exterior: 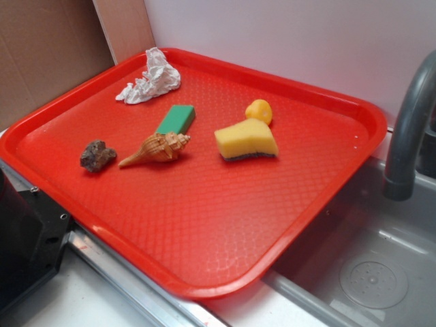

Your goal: Grab the green sponge.

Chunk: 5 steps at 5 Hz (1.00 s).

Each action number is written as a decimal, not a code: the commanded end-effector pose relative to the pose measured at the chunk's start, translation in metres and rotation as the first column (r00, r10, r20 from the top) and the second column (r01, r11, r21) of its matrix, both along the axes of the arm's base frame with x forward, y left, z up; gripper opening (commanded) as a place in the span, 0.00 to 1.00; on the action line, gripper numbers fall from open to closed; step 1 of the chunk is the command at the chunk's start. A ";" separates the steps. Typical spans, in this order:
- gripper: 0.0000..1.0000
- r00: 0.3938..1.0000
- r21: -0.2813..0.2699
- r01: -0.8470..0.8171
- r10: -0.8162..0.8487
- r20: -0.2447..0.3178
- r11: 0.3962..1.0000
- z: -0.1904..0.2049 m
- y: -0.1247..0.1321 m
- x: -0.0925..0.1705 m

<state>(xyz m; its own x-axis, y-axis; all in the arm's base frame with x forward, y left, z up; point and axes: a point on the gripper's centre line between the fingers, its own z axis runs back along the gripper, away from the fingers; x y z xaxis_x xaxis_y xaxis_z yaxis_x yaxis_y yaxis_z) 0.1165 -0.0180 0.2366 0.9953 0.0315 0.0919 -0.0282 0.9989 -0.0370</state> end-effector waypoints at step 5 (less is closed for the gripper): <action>1.00 0.929 0.019 0.351 -0.350 0.122 0.936 -0.135 -0.082 0.130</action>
